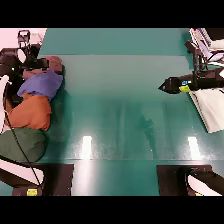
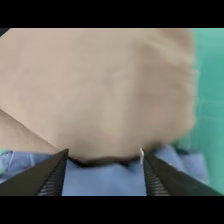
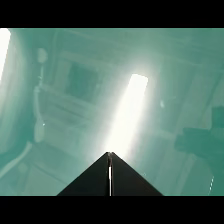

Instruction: Fold the shirts.

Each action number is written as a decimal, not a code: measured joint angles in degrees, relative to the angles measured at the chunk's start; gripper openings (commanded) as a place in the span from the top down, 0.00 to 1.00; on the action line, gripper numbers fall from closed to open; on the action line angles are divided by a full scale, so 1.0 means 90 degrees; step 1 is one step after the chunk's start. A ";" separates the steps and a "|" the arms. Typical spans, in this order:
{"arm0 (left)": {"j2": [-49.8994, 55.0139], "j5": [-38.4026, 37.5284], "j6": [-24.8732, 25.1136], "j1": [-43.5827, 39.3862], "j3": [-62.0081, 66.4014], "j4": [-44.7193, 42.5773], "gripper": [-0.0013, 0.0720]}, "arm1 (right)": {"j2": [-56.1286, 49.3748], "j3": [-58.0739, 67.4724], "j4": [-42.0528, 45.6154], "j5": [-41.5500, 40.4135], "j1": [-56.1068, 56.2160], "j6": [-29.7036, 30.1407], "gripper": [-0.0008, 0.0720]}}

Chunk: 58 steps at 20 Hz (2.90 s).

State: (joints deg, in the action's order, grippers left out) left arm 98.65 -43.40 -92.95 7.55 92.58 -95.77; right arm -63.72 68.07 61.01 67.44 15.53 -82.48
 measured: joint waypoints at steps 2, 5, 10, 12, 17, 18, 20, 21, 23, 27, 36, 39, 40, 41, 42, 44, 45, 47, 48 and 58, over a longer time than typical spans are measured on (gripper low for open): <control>0.0243 0.0172 0.0005 0.0056 0.0097 0.0039 0.23 | 0.0000 0.0000 0.0000 0.0000 0.0000 0.0000 0.97; 0.0522 0.0316 0.0024 0.0112 0.0199 0.0126 0.23 | 0.0000 -0.0005 0.0000 -0.0002 0.0019 0.0000 0.97; 0.0685 0.0408 0.0046 0.0131 0.0372 0.0202 0.94 | 0.0000 -0.0007 -0.0002 -0.0063 0.0053 0.0000 0.97; 0.0702 0.0287 0.0039 0.0134 0.0568 0.0202 0.95 | 0.0000 -0.0007 -0.0002 -0.0087 0.0056 0.0000 0.97; 0.0342 -0.0364 -0.0029 0.0134 0.1491 0.0206 0.95 | 0.0000 0.0219 0.0022 -0.0148 0.0056 0.0000 0.97; 0.0104 -0.0476 -0.0053 0.0134 0.1688 0.0226 0.95 | 0.0000 0.0367 0.0027 -0.0182 0.0044 0.0000 0.97; -0.0527 -0.0750 -0.0092 0.0134 0.2047 0.0340 0.95 | 0.0000 0.0792 0.0039 -0.0236 -0.0032 0.0000 0.97; -0.0889 -0.0872 -0.0092 0.0121 0.2183 0.0391 0.95 | 0.0000 0.1052 0.0049 -0.0250 -0.0085 0.0002 0.97; -0.1717 -0.1192 -0.0046 0.0039 0.2361 0.0508 0.95 | 0.0000 0.1579 0.0051 -0.0284 -0.0204 0.0002 0.97; -0.3225 -0.1906 0.0160 -0.0578 0.2504 0.0629 0.95 | 0.0000 0.2538 0.0063 -0.0287 -0.0393 0.0007 0.97; -0.3740 -0.3031 0.0257 -0.3648 0.1260 0.1117 0.94 | 0.0002 0.3672 0.0034 0.0032 -0.0471 0.0066 0.97; -0.3432 -0.2849 0.0435 -0.4452 0.0571 0.1496 0.31 | 0.0012 0.3813 0.0017 0.0238 -0.0401 0.0070 0.97; -0.3347 -0.2824 0.0505 -0.4578 0.0444 0.1566 0.31 | 0.0015 0.3835 0.0017 0.0287 -0.0367 0.0073 0.97; -0.3293 -0.2807 0.0551 -0.4622 0.0362 0.1537 0.31 | 0.0017 0.3852 0.0017 0.0325 -0.0330 0.0073 0.97; -0.3262 -0.2837 0.0585 -0.4602 0.0301 0.1450 0.31 | 0.0017 0.3864 0.0017 0.0369 -0.0294 0.0073 0.97; -0.3254 -0.3072 0.0624 -0.4306 0.0214 0.1214 0.31 | 0.0019 0.3878 0.0012 0.0427 -0.0245 0.0073 0.97; -0.3245 -0.3206 0.0624 -0.4068 0.0163 0.1105 0.31 | 0.0019 0.3883 0.0015 0.0444 -0.0228 0.0070 0.97; -0.3245 -0.3402 0.0614 -0.3461 -0.0058 0.0984 0.31 | 0.0019 0.3891 0.0012 0.0483 -0.0206 0.0070 0.97; -0.3240 -0.3478 0.0588 -0.3113 -0.0272 0.0957 0.31 | 0.0019 0.3891 0.0012 0.0486 -0.0202 0.0073 0.97; -0.3206 -0.2562 0.0498 -0.0867 -0.3524 0.1321 0.31 | -0.0087 0.3883 0.0017 0.0527 -0.0192 0.0073 0.97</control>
State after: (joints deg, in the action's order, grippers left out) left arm 69.80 -66.46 -88.47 -0.25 60.86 -83.88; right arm -64.51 103.02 61.17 72.18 13.80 -81.82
